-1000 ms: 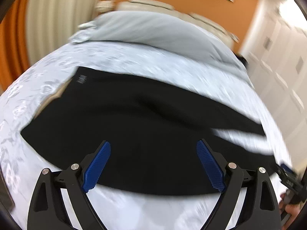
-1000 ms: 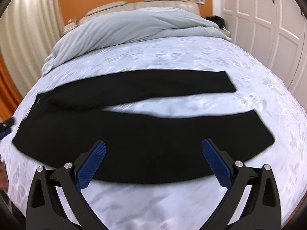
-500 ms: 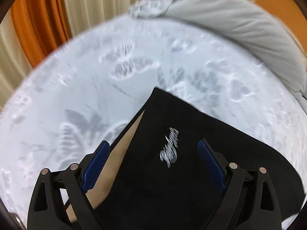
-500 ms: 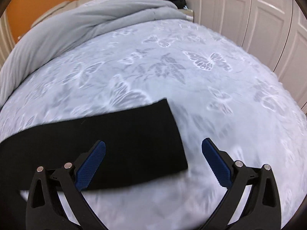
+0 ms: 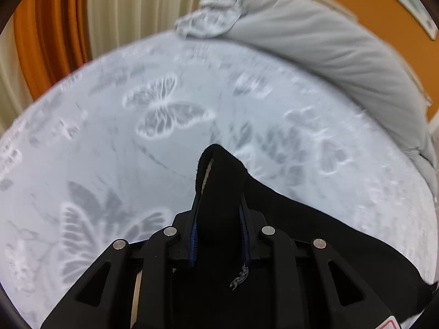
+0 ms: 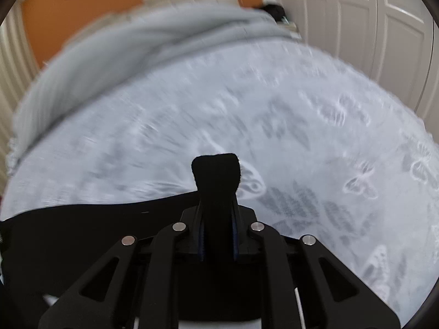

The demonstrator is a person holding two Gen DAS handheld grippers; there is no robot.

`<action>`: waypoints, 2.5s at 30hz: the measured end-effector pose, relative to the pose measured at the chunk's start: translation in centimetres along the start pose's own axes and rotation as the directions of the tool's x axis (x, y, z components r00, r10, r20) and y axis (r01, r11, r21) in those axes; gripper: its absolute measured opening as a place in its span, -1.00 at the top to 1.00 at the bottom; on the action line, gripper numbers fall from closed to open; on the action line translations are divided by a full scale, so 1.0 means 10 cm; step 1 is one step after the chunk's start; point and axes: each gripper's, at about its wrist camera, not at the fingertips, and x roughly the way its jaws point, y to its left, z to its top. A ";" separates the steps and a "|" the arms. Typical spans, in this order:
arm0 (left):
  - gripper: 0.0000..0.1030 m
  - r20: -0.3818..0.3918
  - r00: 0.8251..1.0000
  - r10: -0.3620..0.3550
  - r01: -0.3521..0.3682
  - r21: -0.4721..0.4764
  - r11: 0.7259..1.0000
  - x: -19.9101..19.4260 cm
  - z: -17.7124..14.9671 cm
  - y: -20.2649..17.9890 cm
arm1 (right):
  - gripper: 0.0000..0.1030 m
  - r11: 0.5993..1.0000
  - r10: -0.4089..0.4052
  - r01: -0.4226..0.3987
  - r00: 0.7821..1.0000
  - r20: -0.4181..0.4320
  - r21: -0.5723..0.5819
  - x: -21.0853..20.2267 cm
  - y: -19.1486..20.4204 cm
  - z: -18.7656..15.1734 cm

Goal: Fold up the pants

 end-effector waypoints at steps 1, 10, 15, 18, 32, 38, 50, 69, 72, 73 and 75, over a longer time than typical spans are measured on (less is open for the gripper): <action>0.61 0.013 1.000 -0.026 0.026 0.006 1.000 -0.15 -0.01 0.00 | 0.76 0.999 0.032 -0.031 0.999 0.031 -0.011 -0.24 0.02 -0.01; 0.60 0.081 0.986 -0.145 0.138 0.095 0.986 -1.72 -0.60 0.45 | 0.75 0.980 0.139 -0.116 0.980 0.140 -0.162 -1.74 -0.15 -0.64; 0.40 -0.061 0.995 -0.084 0.088 0.073 0.993 -1.71 -1.28 0.96 | 0.23 0.980 0.050 -0.051 0.999 -0.012 -0.190 -1.69 -0.47 -1.33; 0.04 -0.069 0.993 -0.092 0.090 -0.043 0.995 -1.79 -1.58 1.17 | -0.35 0.982 -0.046 0.033 0.997 -0.066 -0.187 -1.69 -0.61 -1.64; -0.63 -0.141 0.880 -0.454 0.300 -0.577 0.759 -1.45 -2.03 0.85 | -0.80 0.857 0.448 -0.412 0.892 -0.054 0.309 -2.28 -0.12 -1.85; -0.25 -0.079 0.849 -0.522 0.365 -0.626 0.689 -1.32 -2.07 0.85 | -0.55 0.812 0.459 -0.367 0.882 -0.107 0.454 -1.87 0.02 -2.03; -0.06 -0.145 0.813 -0.564 0.383 -0.597 0.705 -1.09 -1.95 0.73 | -0.58 0.770 0.479 -0.288 0.850 -0.219 0.569 -1.59 0.17 -2.25; 0.92 -0.194 0.880 -0.434 0.342 -0.376 0.861 -1.03 -1.71 0.94 | 0.80 0.978 0.179 -0.143 0.952 -0.249 0.155 -1.38 -0.15 -1.69; 0.91 -0.185 0.882 -0.434 0.348 -0.366 0.863 -1.06 -1.67 0.91 | 0.08 0.937 0.288 -0.220 0.925 -0.248 0.270 -1.36 -0.20 -1.71; 0.89 -0.183 0.882 -0.435 0.345 -0.379 0.859 -1.05 -1.66 0.91 | -0.28 0.901 0.352 -0.266 0.909 -0.222 0.342 -1.36 -0.26 -1.69; 0.89 -0.186 0.878 -0.442 0.341 -0.405 0.848 -0.98 -1.65 0.93 | -0.74 0.866 0.383 -0.291 0.909 -0.165 0.406 -1.39 -0.24 -1.69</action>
